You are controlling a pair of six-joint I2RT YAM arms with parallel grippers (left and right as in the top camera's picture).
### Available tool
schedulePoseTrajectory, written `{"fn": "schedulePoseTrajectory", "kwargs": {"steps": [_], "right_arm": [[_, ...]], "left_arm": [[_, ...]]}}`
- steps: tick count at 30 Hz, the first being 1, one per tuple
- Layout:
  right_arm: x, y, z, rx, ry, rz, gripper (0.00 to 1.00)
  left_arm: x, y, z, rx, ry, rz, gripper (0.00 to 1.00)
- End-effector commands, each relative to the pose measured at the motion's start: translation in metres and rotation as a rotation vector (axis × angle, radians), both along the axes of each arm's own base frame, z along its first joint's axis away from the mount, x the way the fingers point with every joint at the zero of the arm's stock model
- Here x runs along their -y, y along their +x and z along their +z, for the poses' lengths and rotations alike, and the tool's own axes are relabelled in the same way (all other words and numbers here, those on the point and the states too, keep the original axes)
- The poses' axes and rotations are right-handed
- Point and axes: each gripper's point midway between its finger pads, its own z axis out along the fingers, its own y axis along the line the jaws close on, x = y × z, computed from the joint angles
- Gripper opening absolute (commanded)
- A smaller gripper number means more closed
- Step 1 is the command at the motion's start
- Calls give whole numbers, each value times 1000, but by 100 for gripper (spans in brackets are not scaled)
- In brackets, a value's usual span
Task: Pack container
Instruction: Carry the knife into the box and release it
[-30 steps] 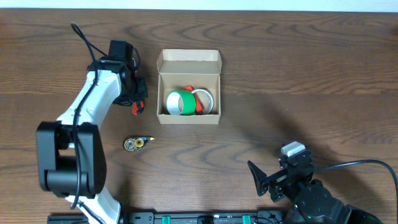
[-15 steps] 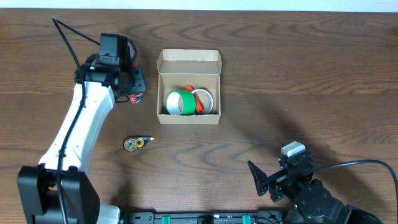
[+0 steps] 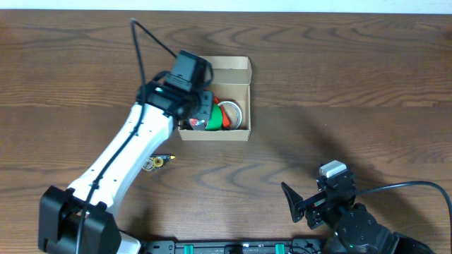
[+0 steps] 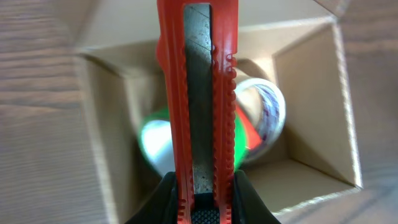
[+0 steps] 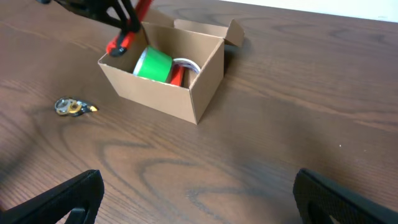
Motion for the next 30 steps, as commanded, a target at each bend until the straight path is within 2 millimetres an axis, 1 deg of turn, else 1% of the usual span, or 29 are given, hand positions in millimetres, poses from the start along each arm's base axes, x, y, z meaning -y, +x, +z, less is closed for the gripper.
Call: {"fn": "schedulePoseTrajectory", "kwargs": {"steps": [1,5,8,13,16,19,22,24,30], "right_arm": [[2,1,0,1,7,-16,99],[2,1,0,1,7,-16,99],[2,1,0,1,7,-16,99],[2,1,0,1,7,-16,99],[2,1,0,1,7,-16,99],[2,1,0,1,7,-16,99],[2,1,0,1,7,-16,99],[2,1,0,1,7,-16,99],[2,1,0,1,7,-16,99]], "left_arm": [[13,0,-7,-9,29,-52,9],[22,-12,-24,-47,84,-140,9],[29,-20,-31,-49,130,-238,9],[42,-29,-33,4,234,-490,23],[40,-24,-28,43,298,-564,24],[31,-21,-23,60,371,-601,26],[23,-23,-21,57,431,-649,25],[21,-25,-21,53,445,-678,23],[23,-23,-24,72,473,-748,22]]}}
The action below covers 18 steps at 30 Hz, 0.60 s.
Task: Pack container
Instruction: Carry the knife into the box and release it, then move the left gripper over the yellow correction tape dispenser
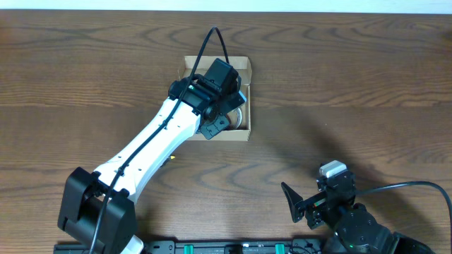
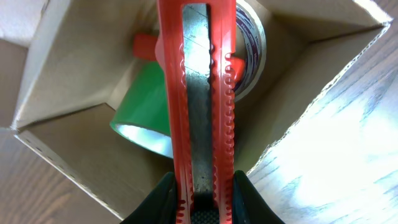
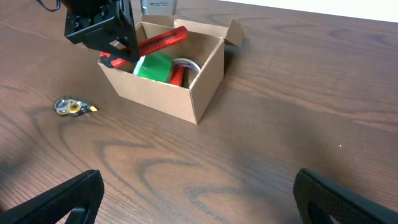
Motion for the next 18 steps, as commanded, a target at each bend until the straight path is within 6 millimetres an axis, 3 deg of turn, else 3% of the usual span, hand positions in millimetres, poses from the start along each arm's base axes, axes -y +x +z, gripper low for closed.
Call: {"fn": "schedulePoseTrajectory", "kwargs": {"steps": [1,18], "right_arm": [[2,1,0,1,7,-16,99],[2,1,0,1,7,-16,99]], "left_arm": [[2,10,1,36,36,-80,22],[21,32,-34,28,86,-158,22]]}}
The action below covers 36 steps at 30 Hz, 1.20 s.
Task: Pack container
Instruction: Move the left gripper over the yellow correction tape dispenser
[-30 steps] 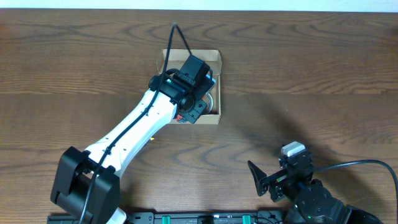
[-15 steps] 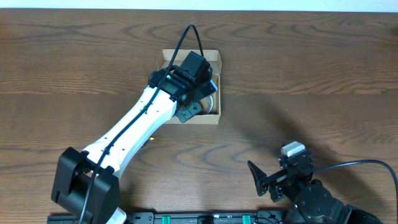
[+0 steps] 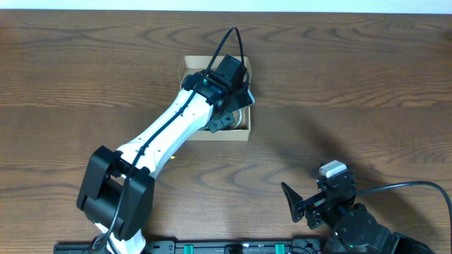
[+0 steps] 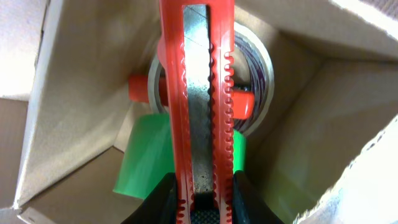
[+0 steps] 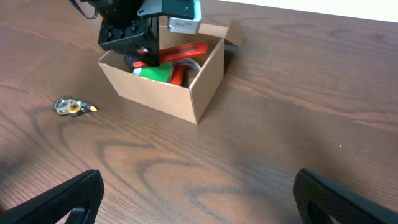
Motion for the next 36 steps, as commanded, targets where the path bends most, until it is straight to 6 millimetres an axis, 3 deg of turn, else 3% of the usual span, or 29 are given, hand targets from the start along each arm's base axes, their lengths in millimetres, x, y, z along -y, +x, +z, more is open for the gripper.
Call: {"fn": "schedulePoseTrajectory", "kwargs": {"steps": [1,5,10,15,19,23,27,30,36], "right_arm": [[2,1,0,1,7,-16,99],[2,1,0,1,7,-16,99],[2,1,0,1,7,-16,99],[2,1,0,1,7,-16,99],[2,1,0,1,7,-16,99],[2,1,0,1,7,-16,99],[2,1,0,1,7,-16,99],[2,1,0,1,7,-16,99],[2,1,0,1,7,-16,99]], "left_arm": [[2,7,-10,4,32,-20,22],[2,6,-11,0,35,-20,23],[3,7,-11,2,31,-17,39],[4,9,-9,1,9,32,48],[6,17,11,19,-70,175,62],[-3,28,50,59,-199,378,74],[-29,29,95,81,-347,626,82],[-64,20,121,66,-431,855,87],[-144,-18,129,36,-422,1391,87]]}}
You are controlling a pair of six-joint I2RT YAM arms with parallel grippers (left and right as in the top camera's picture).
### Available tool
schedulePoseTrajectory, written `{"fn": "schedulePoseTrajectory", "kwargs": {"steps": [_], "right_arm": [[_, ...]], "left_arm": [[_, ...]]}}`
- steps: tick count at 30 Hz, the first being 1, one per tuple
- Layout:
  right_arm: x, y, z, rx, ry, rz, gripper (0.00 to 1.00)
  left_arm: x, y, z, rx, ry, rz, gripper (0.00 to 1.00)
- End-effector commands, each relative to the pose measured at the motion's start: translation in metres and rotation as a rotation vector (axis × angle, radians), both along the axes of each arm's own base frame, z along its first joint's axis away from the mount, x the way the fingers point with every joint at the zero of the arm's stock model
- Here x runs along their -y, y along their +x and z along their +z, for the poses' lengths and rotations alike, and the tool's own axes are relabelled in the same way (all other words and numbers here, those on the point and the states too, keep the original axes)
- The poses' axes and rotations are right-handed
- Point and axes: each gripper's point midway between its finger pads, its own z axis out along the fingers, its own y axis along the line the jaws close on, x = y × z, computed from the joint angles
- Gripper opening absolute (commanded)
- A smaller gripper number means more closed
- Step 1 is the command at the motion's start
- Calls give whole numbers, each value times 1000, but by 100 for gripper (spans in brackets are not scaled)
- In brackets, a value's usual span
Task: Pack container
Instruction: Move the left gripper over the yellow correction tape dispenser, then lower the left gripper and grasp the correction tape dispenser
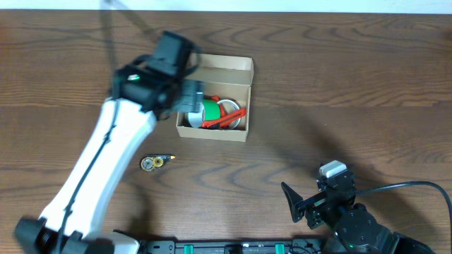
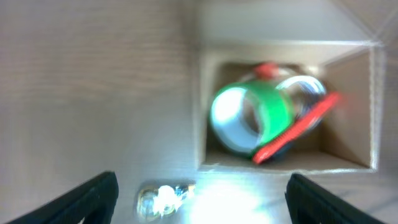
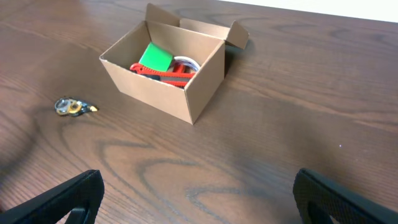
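Observation:
The open cardboard box (image 1: 240,77) stands at the table's middle. Inside lie a green tape roll (image 1: 212,111), a clear tape roll (image 1: 231,106) and the red utility knife (image 1: 227,121), which lies slanted across the rolls. The knife (image 2: 300,127) is free of any finger. My left gripper (image 2: 200,200) hangs open and empty above the box's left wall, blurred by motion. A small yellow and clear tape dispenser (image 1: 155,162) lies on the wood left of and in front of the box. My right gripper (image 3: 198,200) stands open and empty near the front edge.
The box's flaps (image 3: 236,32) stand open at the far side. In the left wrist view, glare covers the wood round the dispenser (image 2: 165,198). The left arm (image 1: 106,162) slants across the table's left half.
My left gripper has let go of the red knife, which now lies in the box. The gripper is open and has moved up and left, off the box. The right arm has not moved.
My left gripper held the red knife over the box's left edge. Then it was over the box's middle with the knife pointing inward, then lower, close above the tape rolls. Now the knife rests in the box and the gripper is open above.

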Motion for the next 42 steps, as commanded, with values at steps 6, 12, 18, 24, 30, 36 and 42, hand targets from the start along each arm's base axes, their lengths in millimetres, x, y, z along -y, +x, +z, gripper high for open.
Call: {"fn": "schedulePoseTrajectory", "kwargs": {"steps": [6,12,18,24,30,36,42], "right_arm": [[2,1,0,1,8,-16,99],[2,1,0,1,8,-16,99],[2,1,0,1,8,-16,99],[2,1,0,1,8,-16,99],[2,1,0,1,8,-16,99],[2,1,0,1,8,-16,99],[2,1,0,1,8,-16,99]], "left_arm": [[-66,-50,-18,-87,-131,815,90],[-79,-91,-72,-168,-198,1194,97],[-76,-103,-122,-247,-321,1406,96],[-80,-85,-156,-190,-441,1494,95],[-83,-83,-182,-178,-496,1620,96],[-79,-86,-198,-231,-472,1656,96],[-70,-87,-215,-303,-467,1683,96]]}}
